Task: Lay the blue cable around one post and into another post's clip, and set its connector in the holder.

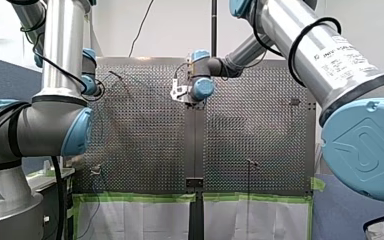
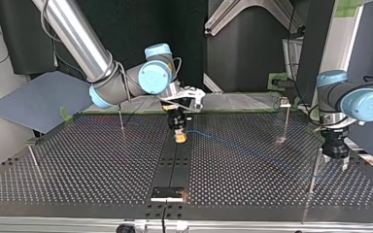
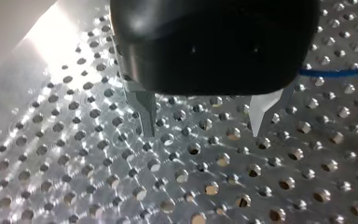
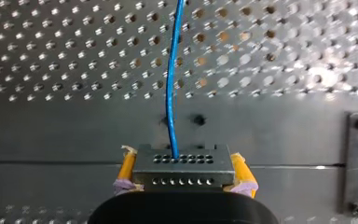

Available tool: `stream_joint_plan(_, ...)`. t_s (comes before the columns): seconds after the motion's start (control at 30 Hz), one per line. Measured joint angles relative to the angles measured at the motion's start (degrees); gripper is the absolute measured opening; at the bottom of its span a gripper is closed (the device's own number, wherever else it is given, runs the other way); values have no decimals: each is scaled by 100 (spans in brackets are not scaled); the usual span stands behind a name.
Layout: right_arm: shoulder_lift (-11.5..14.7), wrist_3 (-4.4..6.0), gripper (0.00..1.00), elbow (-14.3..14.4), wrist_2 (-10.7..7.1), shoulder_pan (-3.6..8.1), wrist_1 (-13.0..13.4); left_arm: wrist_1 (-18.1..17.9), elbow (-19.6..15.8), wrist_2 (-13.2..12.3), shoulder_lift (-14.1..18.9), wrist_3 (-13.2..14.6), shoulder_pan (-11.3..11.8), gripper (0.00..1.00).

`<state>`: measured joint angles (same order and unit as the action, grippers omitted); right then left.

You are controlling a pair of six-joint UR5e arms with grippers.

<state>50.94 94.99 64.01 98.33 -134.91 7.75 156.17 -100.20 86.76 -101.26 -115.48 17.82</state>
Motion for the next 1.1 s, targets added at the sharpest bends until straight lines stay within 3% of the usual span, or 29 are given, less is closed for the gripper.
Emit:
stream_joint_plan(0.27,0,51,0,414,186,75,399,32,2,-150,-14,-328,-34,100)
stream_joint_plan(0.67,0,133,0,1020,738,246,1006,14,2,-243,-72,-522,-119,100)
stream_joint_plan(1.1,0,506,0,1792,1507,475,1777,11,2,-221,-80,-528,-171,100)
